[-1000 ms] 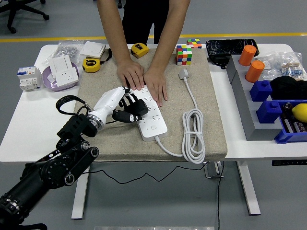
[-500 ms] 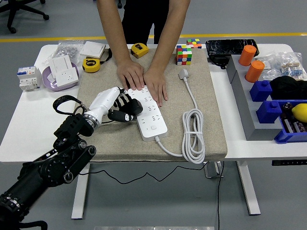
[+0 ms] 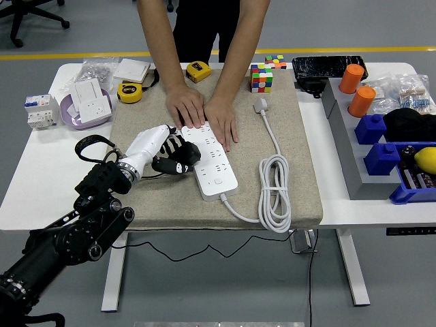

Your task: Pick up the plug,place it near the board,insert it into the board,press the button

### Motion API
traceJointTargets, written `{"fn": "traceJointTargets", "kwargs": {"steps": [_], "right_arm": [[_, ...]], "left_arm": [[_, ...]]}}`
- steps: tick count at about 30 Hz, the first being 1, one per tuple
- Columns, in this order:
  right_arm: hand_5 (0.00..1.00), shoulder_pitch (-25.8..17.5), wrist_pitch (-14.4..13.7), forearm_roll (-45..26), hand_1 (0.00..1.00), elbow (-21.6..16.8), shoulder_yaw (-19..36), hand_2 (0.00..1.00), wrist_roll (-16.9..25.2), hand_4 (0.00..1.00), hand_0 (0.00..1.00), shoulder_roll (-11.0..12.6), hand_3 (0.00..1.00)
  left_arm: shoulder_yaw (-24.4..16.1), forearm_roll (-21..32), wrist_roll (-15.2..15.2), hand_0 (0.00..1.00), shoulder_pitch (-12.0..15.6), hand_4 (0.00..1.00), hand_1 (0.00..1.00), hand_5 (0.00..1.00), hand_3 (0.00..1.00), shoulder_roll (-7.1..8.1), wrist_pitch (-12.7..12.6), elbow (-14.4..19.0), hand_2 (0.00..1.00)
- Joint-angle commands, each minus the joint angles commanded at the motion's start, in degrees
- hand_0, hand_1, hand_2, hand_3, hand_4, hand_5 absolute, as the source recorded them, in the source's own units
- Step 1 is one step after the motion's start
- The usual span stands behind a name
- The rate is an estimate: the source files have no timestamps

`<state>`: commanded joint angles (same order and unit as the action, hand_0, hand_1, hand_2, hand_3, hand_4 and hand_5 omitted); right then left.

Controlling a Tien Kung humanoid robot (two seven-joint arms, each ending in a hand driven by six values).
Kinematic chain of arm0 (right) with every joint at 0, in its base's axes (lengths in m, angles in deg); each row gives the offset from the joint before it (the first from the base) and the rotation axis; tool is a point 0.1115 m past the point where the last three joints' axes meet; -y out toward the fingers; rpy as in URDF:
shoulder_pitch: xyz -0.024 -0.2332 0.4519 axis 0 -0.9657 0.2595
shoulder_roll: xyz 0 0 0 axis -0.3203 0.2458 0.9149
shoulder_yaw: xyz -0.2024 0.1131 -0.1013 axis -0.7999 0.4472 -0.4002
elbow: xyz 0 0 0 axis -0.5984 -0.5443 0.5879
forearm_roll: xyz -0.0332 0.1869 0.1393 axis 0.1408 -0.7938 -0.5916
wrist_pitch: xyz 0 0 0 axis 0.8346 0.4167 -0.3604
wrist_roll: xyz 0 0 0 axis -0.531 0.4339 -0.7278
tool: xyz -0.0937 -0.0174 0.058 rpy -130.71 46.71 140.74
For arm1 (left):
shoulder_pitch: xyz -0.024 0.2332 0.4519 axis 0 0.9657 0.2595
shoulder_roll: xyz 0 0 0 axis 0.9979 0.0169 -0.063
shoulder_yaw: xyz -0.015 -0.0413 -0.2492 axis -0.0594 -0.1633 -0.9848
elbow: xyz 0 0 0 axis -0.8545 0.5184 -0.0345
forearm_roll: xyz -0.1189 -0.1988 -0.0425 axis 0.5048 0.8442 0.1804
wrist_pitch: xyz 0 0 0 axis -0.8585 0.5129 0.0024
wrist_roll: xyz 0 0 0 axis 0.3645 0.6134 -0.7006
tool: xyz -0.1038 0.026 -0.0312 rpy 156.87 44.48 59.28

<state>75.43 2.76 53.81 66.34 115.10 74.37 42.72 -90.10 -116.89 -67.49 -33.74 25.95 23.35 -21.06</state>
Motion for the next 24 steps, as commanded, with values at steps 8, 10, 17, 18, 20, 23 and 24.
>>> {"fn": "traceJointTargets", "kwargs": {"steps": [8, 10, 17, 18, 20, 23, 24], "right_arm": [[0.864, 0.03, 0.00, 0.07, 0.883, 0.00, 0.20, 0.825, -0.03, 0.998, 0.939, 0.02, 0.832], [0.864, 0.00, -0.01, 0.12, 0.883, 0.00, 0.28, 0.825, -0.04, 0.998, 0.939, 0.01, 0.832], [0.863, 0.03, -0.02, 0.00, 0.883, 0.00, 0.27, 0.825, 0.00, 0.998, 0.939, 0.01, 0.832], [0.863, 0.04, -0.02, -0.02, 0.883, 0.00, 0.27, 0.825, 0.01, 0.998, 0.939, 0.01, 0.832], [0.863, 0.08, -0.03, -0.14, 0.883, 0.00, 0.18, 0.825, 0.05, 0.998, 0.939, 0.00, 0.832], [0.863, 0.11, -0.02, -0.13, 0.883, 0.00, 0.25, 0.825, 0.04, 0.998, 0.939, -0.02, 0.832], [0.862, 0.10, -0.02, -0.14, 0.883, 0.00, 0.27, 0.825, 0.04, 0.998, 0.938, -0.04, 0.831]], "left_arm": [[0.25, -0.59, -0.01, 0.373, -0.31, 0.774, 0.397, 0.145, 0.448, 0.16, 0.01, -0.40, 0.406], [0.26, -0.86, 0.00, 0.373, -0.34, 0.774, 0.397, 0.145, 0.448, 0.25, 0.00, -0.46, 0.406], [0.98, -1.08, -0.03, 0.375, -0.50, 0.774, 0.398, 0.143, 0.448, 0.69, 0.16, -0.25, 0.406], [1.14, -1.07, -0.02, 0.376, -0.53, 0.776, 0.401, 0.142, 0.449, 0.76, 0.21, -0.23, 0.407], [1.28, -1.16, 0.03, 0.376, -0.59, 0.776, 0.401, 0.142, 0.449, 0.87, 0.38, -0.23, 0.407], [1.30, -1.26, 0.07, 0.376, -0.66, 0.776, 0.401, 0.142, 0.449, 0.93, 0.52, -0.17, 0.407], [1.34, -1.28, 0.09, 0.386, -0.67, 0.778, 0.408, 0.138, 0.455, 0.96, 0.55, -0.11, 0.411]]}}
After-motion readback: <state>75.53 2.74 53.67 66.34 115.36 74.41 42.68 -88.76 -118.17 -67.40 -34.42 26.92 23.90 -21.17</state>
